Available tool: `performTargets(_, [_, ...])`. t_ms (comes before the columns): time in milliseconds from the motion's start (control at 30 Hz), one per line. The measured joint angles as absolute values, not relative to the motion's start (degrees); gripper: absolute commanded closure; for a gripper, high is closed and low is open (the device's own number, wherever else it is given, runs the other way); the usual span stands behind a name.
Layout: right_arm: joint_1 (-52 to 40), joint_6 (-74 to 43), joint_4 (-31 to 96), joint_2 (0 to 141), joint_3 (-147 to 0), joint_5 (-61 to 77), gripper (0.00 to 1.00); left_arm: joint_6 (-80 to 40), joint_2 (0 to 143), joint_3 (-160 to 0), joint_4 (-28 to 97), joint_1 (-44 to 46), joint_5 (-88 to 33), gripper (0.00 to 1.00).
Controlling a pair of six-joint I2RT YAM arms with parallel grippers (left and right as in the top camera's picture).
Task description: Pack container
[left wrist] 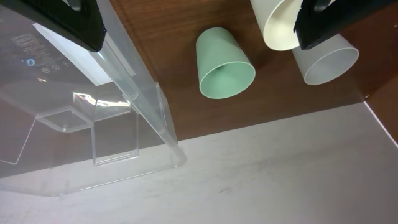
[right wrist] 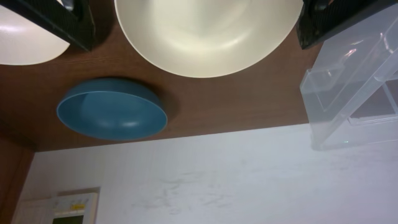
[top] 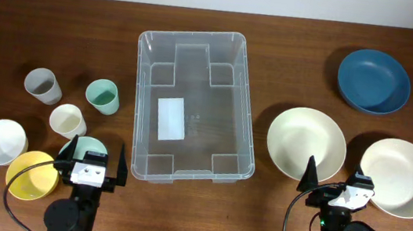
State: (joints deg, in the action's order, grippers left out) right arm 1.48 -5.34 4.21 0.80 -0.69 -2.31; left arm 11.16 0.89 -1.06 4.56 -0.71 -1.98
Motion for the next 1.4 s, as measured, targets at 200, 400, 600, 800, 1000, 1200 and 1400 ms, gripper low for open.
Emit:
performTargets(200, [1.48,-5.32,4.23,0.80,-0.69,-2.28,0.01,11.16,0.89,-1.06,4.56,-0.71,-1.98,0.01])
performTargets(400, [1.48,-5.34,4.23,0.80,-0.69,-2.28,0.01,11.16,0.89,-1.06,4.56,-0.71,-1.98,0.01])
performTargets(600, [1.48,-5.37,4.23,0.80,-0.69,-2.28,0.01,11.16,0.89,-1.06,4.56,-0.71,-1.98,0.01])
performTargets(800, [1.48,-5.32,4.23,0.80,-0.69,-2.28,0.01,11.16,0.89,-1.06,4.56,-0.71,-1.98,0.01])
performTargets(1000, [1.48,-5.34,4.23,0.80,-0.69,-2.33,0.01,11.16,0.89,-1.06,4.54,-0.71,-1.96,0.00])
performTargets(1200, [1.48,-5.80,4.19,0.80,-0.69,-2.28,0.01,11.16,0.89,-1.06,4.01,-0.71,-1.54,0.01])
performTargets(1400, [1.48,-9.08,7.57,2.17,-2.11,-1.89,0.01,7.18,1.19,-1.65,3.33,-0.71,-1.78,0.01])
